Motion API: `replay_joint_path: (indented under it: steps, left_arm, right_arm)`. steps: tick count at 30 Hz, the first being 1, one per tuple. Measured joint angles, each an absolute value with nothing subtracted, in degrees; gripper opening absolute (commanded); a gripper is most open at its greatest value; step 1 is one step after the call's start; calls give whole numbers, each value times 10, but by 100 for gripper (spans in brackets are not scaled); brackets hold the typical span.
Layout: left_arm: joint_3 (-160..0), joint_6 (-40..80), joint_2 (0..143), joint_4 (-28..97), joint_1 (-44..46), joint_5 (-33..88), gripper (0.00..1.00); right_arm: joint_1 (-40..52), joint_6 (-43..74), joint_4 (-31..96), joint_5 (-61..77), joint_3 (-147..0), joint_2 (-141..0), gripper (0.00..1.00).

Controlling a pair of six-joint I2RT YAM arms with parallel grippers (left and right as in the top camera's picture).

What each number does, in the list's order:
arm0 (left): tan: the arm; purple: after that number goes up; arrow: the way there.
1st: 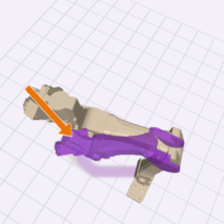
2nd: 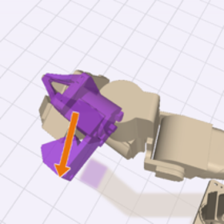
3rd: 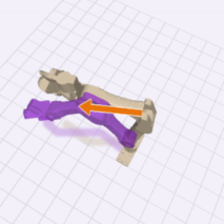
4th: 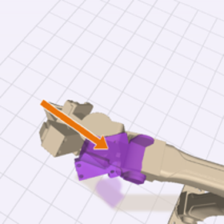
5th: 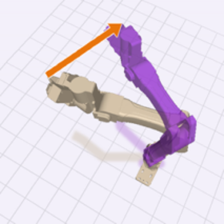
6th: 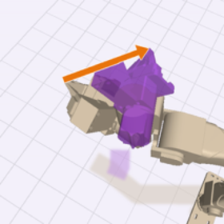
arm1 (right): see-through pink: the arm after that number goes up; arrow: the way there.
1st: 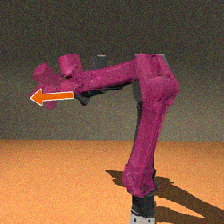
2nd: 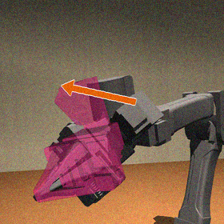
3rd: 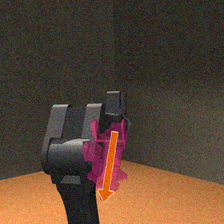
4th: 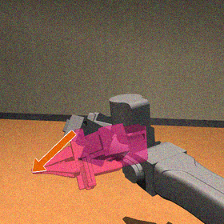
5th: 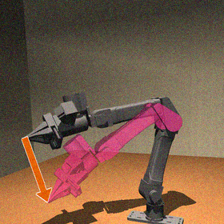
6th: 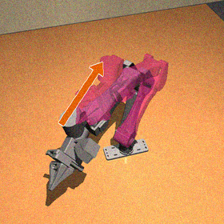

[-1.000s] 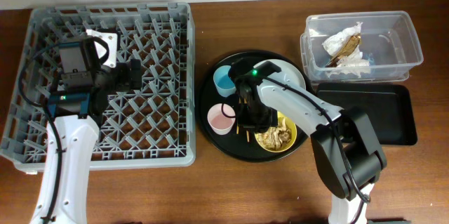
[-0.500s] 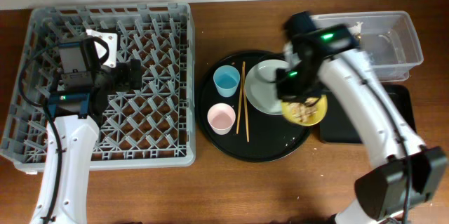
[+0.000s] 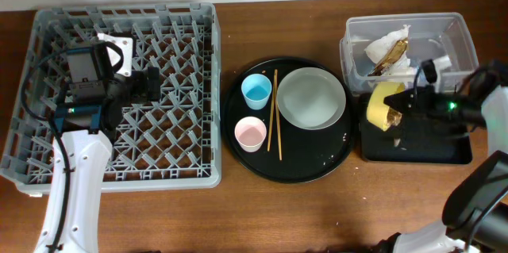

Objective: Sort waste into correct bins and load items into the dishwasher rack
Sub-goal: 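Tip the yellow bowl to dump the shells onto the black rectangular tray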

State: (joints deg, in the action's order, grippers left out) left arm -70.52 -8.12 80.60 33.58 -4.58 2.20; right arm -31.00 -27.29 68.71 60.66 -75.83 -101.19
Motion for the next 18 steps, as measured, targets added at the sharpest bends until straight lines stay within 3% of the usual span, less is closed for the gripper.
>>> replay_joint_path:
  steps: [3, 9, 18]
  left_arm:
    - [-705, -81, 806, 336, -46, 22, 99]
    - [-705, -81, 806, 336, -46, 22, 99]
    - [-705, -81, 806, 336, -46, 22, 99]
  right_arm:
    - [-348, -294, 634, 696, -681, -1013, 4]
    - [-395, -299, 627, 834, -670, -1013, 4]
    - [-400, -291, 634, 865, -670, -1013, 4]
